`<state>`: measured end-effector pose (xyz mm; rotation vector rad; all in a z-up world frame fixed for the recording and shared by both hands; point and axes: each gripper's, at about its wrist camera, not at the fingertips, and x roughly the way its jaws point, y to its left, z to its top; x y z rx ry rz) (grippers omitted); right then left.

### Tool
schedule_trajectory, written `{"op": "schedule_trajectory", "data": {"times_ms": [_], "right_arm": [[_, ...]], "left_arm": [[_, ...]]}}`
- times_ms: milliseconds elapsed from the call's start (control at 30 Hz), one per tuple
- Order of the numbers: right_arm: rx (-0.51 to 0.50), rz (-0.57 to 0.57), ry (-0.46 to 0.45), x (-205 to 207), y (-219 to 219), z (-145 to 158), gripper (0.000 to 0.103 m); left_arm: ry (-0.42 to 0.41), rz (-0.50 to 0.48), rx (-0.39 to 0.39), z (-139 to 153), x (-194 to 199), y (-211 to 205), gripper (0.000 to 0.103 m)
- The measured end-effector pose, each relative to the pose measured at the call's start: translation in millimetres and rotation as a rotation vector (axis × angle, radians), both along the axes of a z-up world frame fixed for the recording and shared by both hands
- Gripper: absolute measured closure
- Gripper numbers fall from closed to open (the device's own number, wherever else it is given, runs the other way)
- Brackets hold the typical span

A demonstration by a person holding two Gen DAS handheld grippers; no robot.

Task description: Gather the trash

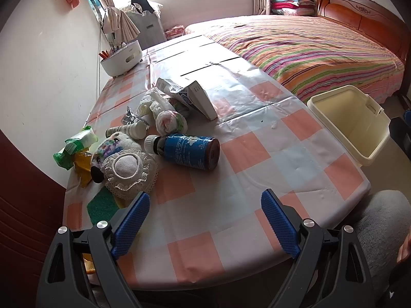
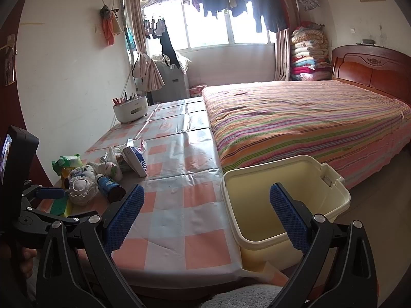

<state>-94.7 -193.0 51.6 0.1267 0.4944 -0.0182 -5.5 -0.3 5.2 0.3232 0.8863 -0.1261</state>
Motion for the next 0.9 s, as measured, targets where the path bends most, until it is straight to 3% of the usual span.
{"op": "schedule_trajectory", "data": {"times_ms": [900], "right_arm": [[-0.022,0.086,-0.027,17,23,10,0.006]], "left_arm": [[-0.037,0.059,-0.020,8,-9,33,0.017]]}}
